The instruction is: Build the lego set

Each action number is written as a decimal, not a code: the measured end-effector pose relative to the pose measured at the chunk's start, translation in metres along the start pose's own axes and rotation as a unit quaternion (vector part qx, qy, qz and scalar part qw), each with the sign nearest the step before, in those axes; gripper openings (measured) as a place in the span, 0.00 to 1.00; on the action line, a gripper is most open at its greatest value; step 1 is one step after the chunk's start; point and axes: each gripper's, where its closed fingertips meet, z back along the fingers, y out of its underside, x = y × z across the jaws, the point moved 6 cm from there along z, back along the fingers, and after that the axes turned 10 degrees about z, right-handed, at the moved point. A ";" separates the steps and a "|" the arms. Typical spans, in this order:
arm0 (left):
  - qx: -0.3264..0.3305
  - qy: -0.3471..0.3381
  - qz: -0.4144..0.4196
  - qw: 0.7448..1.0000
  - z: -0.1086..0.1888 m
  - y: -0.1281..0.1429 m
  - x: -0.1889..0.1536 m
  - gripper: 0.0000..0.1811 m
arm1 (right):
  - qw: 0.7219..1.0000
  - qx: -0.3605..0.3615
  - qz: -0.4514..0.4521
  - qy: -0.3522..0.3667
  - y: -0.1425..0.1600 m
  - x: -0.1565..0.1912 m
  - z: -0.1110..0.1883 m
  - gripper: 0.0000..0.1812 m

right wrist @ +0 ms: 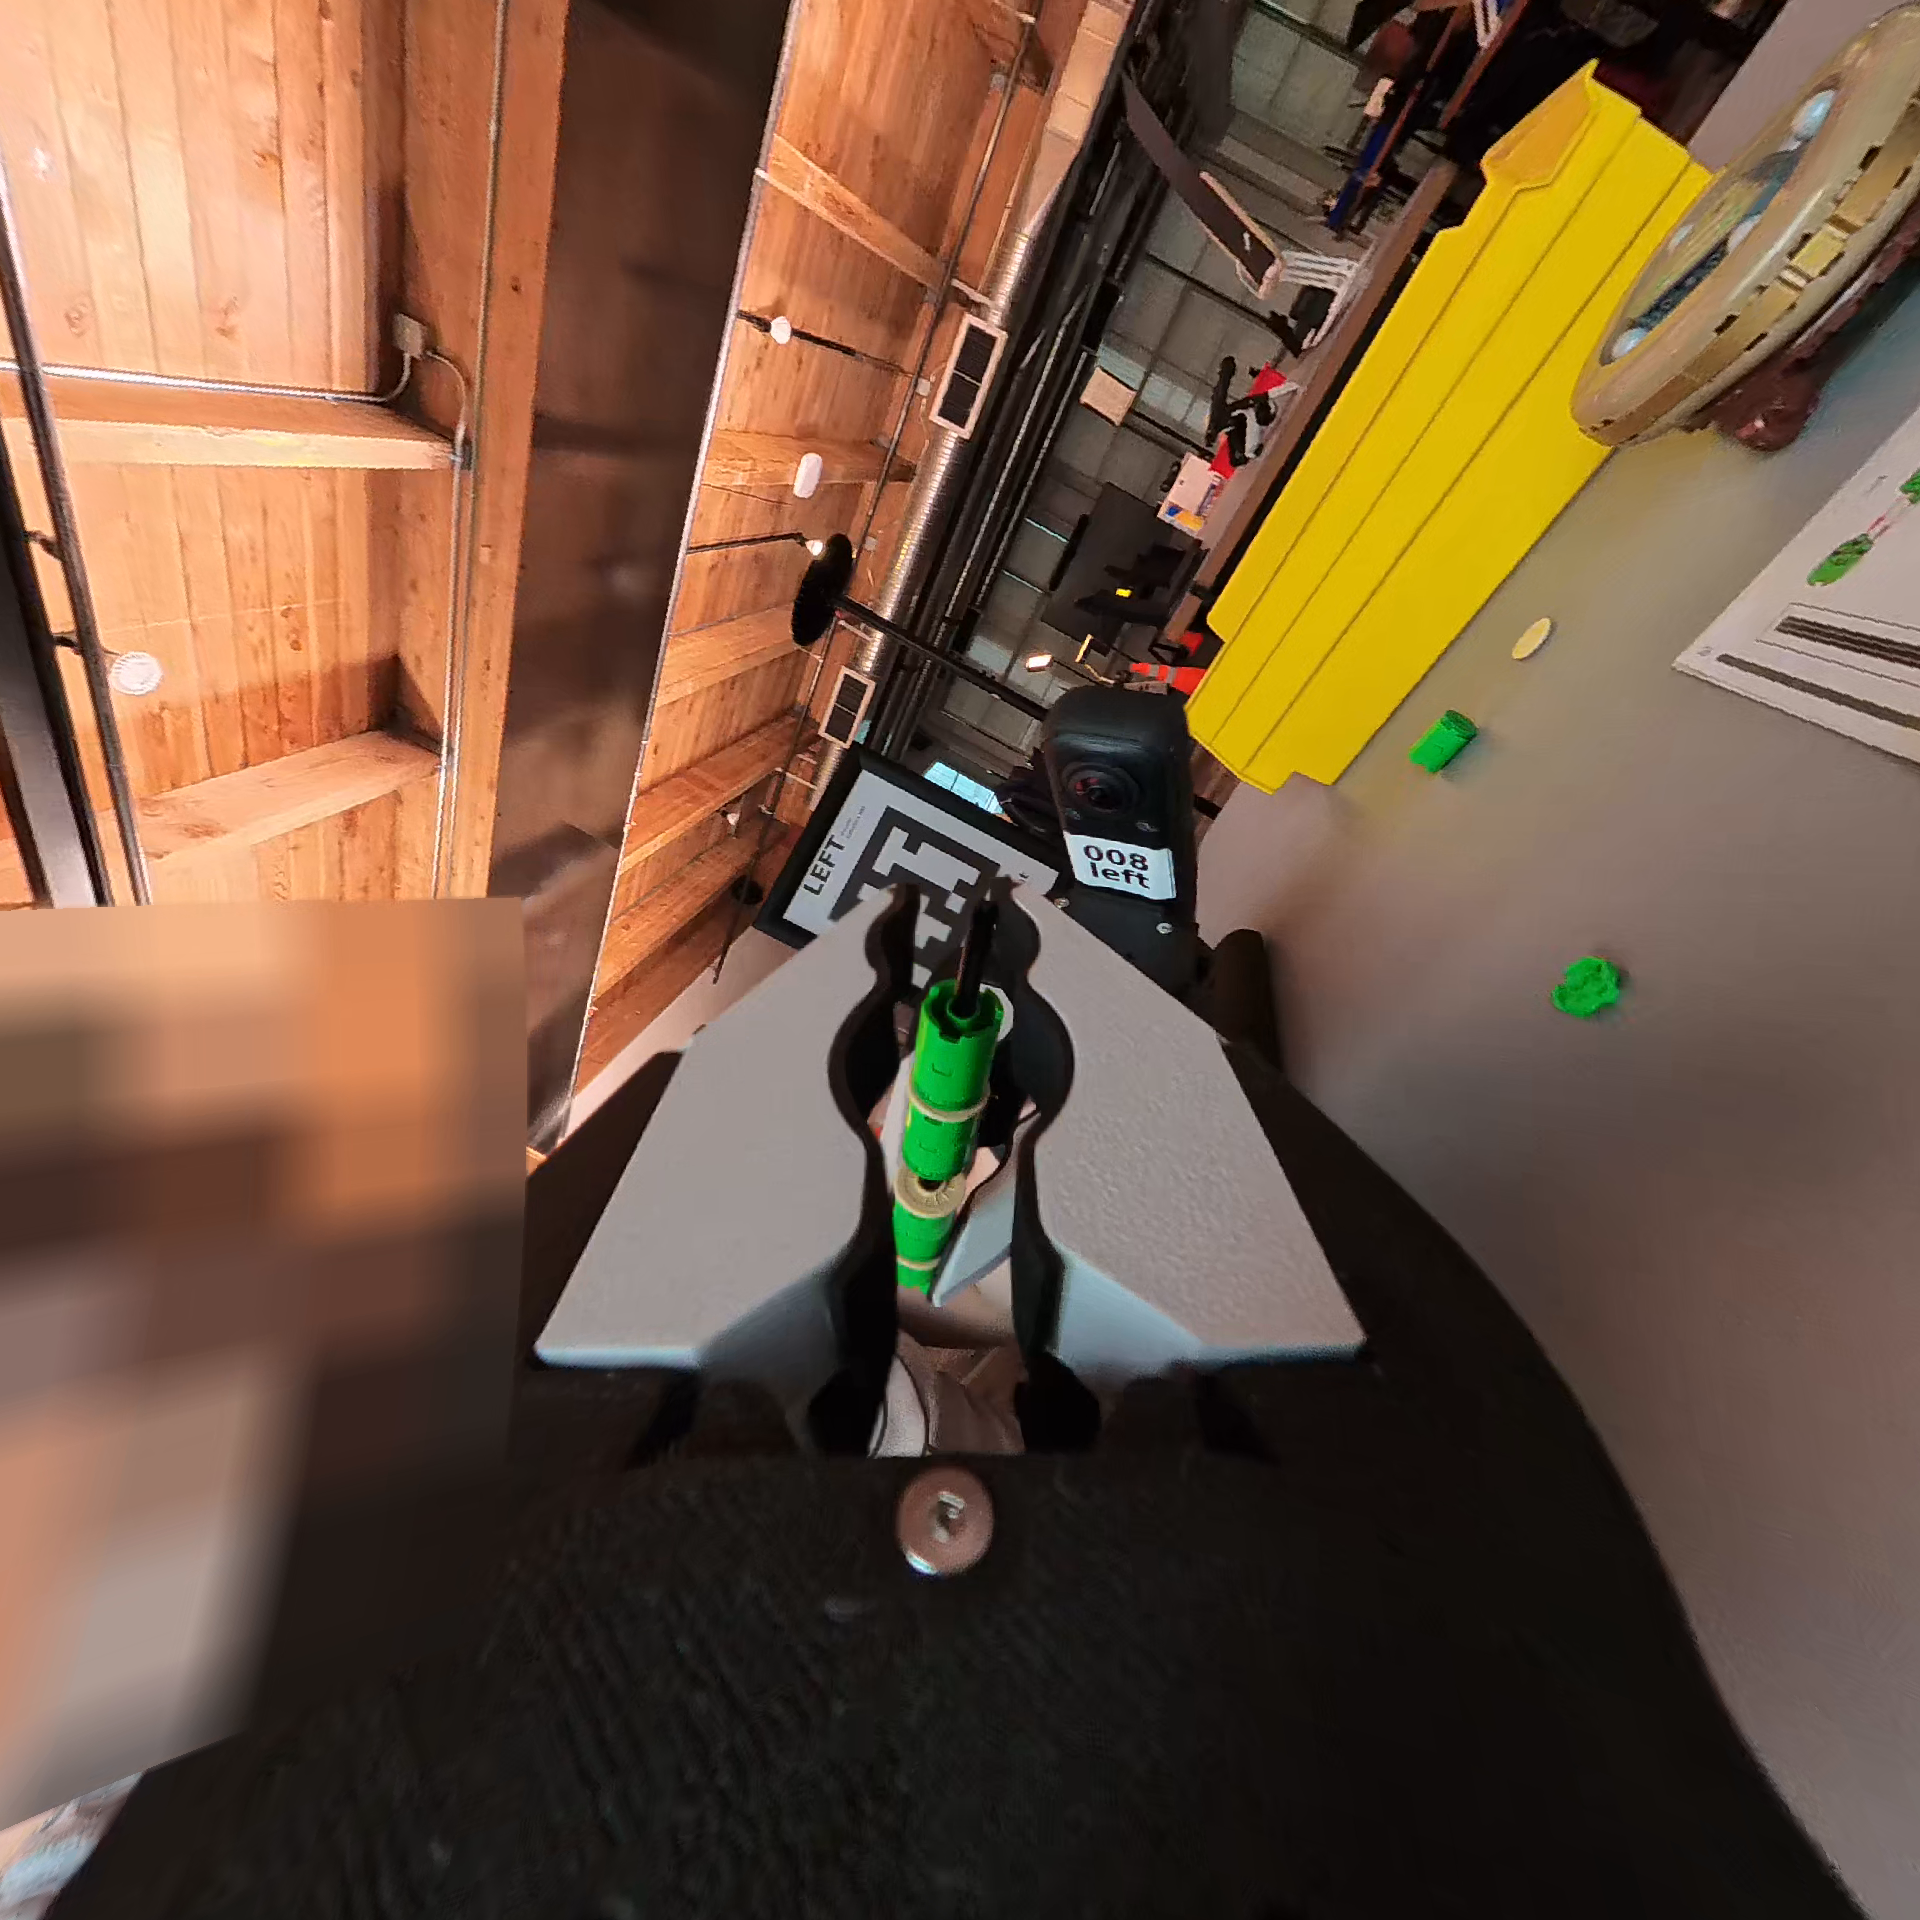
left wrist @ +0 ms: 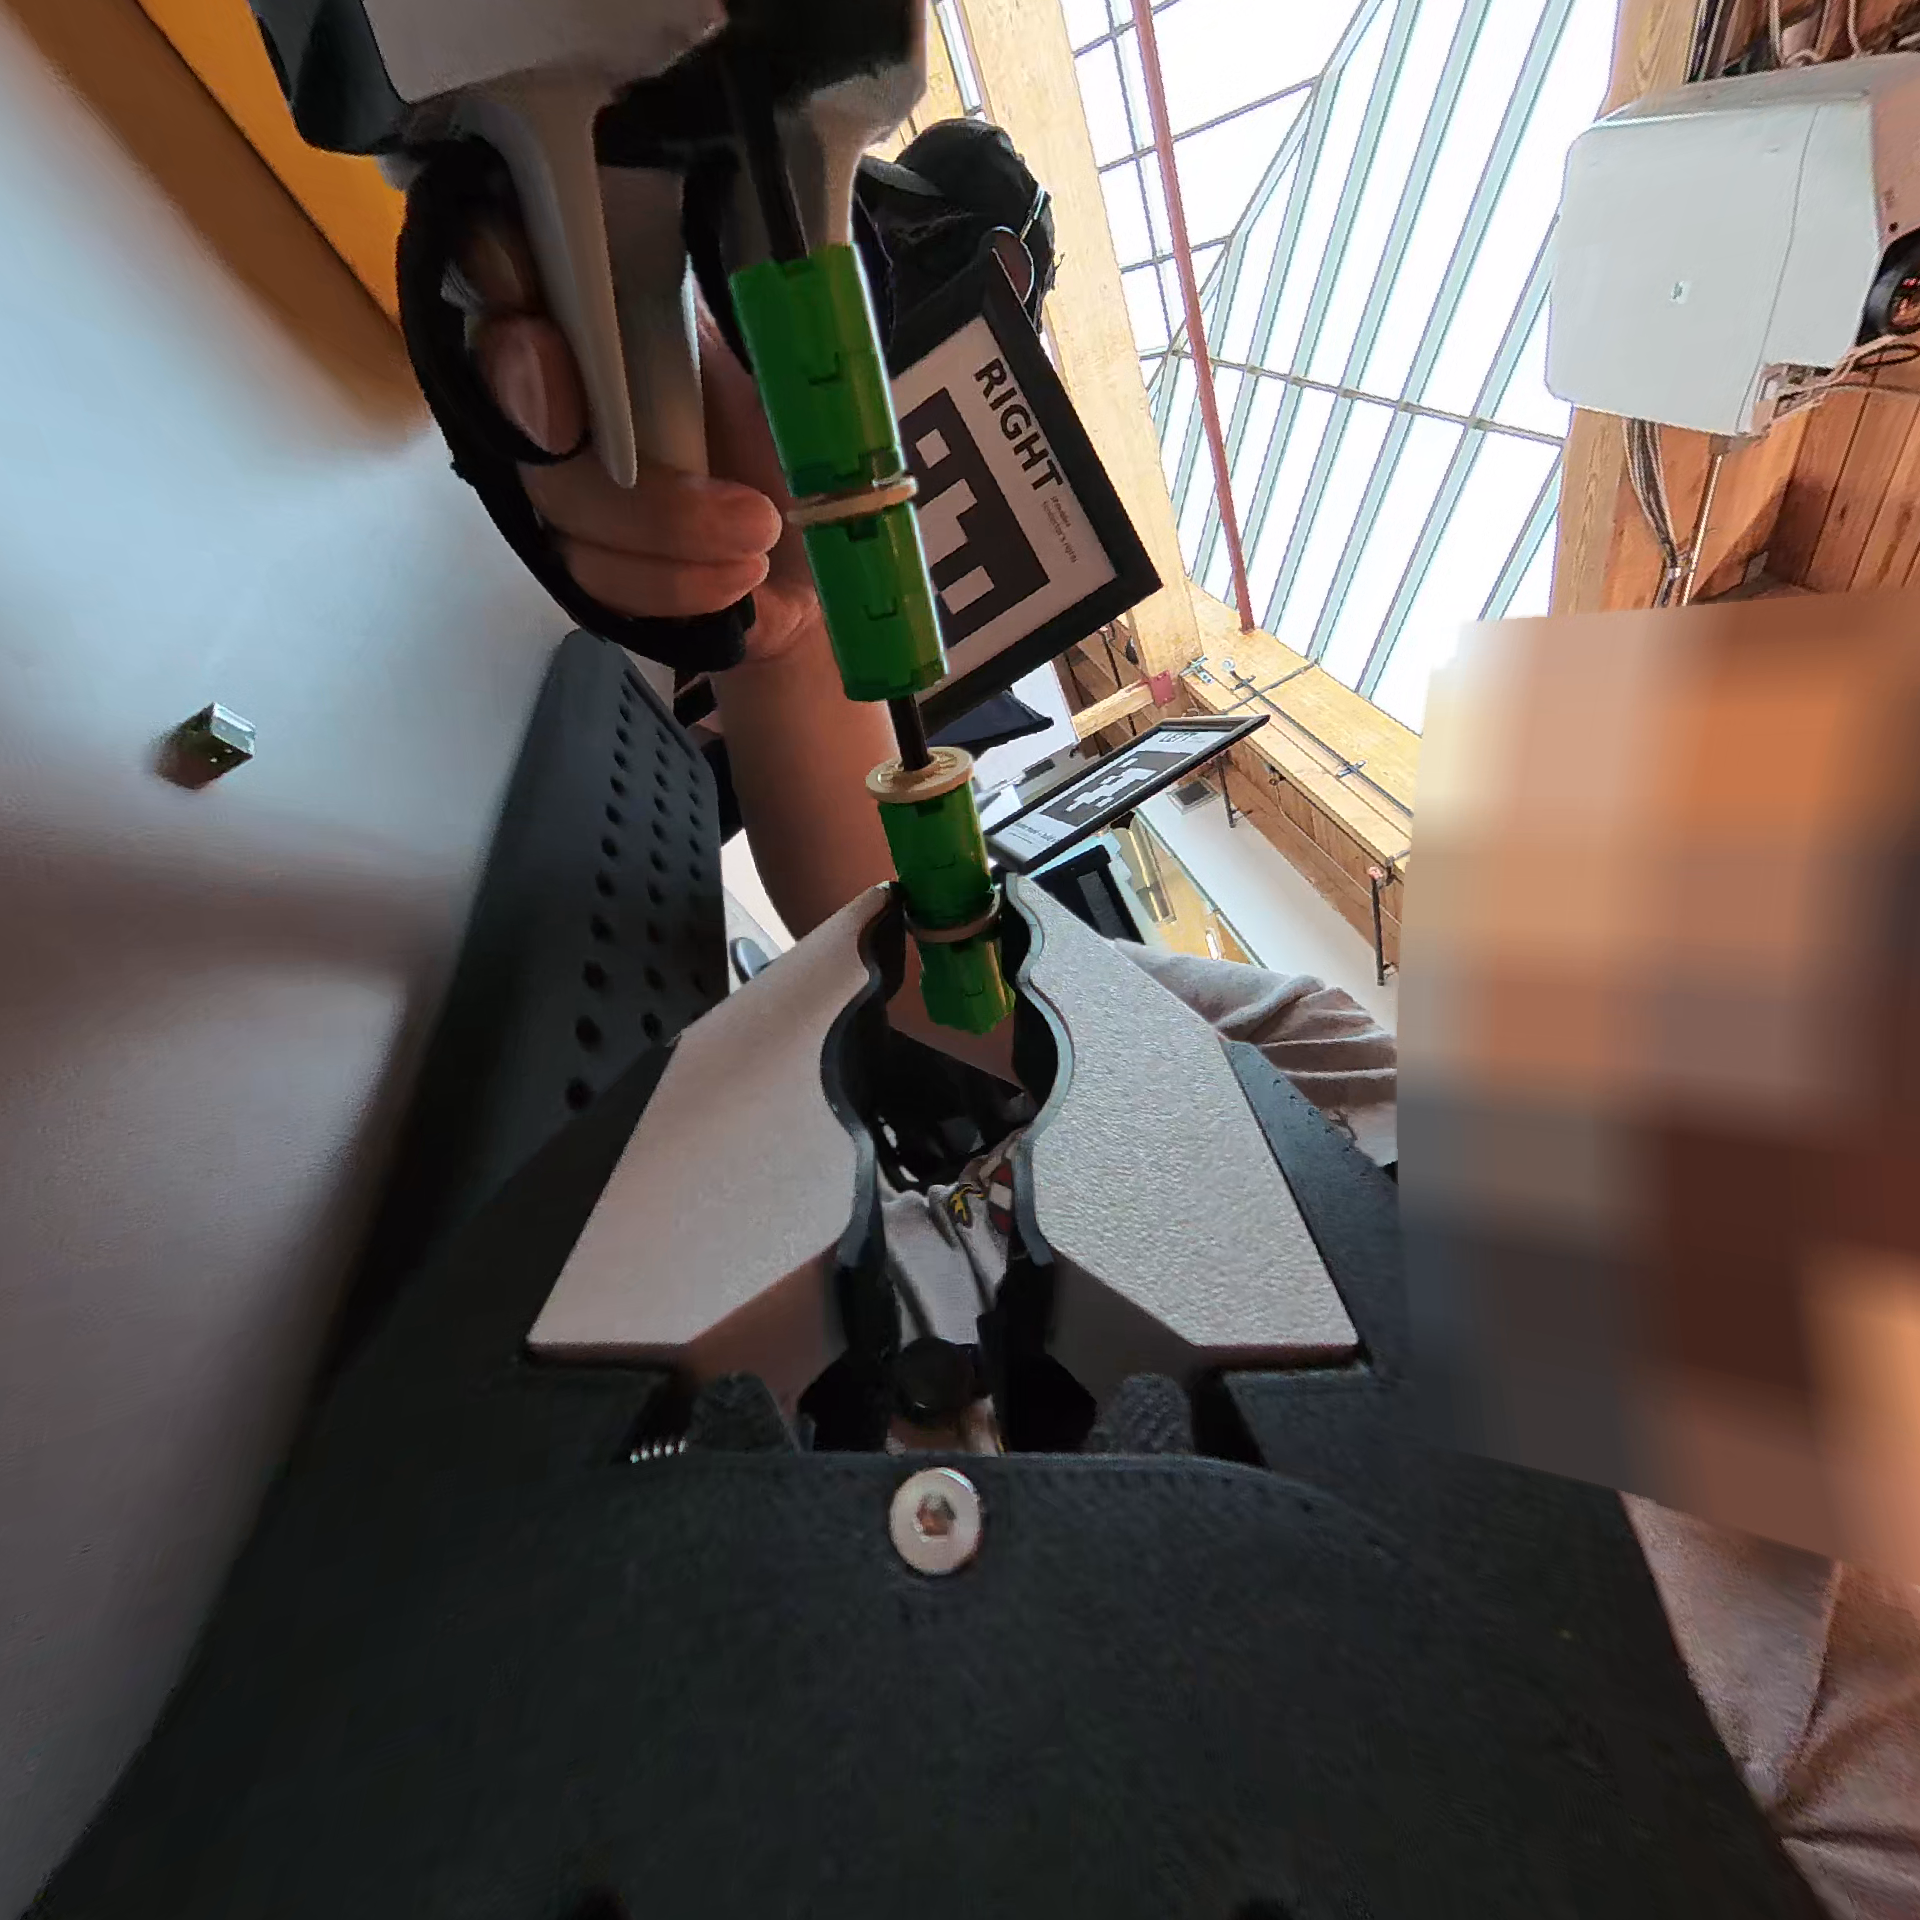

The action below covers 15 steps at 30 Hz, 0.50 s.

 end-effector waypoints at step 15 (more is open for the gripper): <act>-0.013 -0.009 -0.048 0.999 0.010 0.009 -0.019 0.08 | 0.837 0.106 0.528 0.094 0.010 0.078 -0.005 0.23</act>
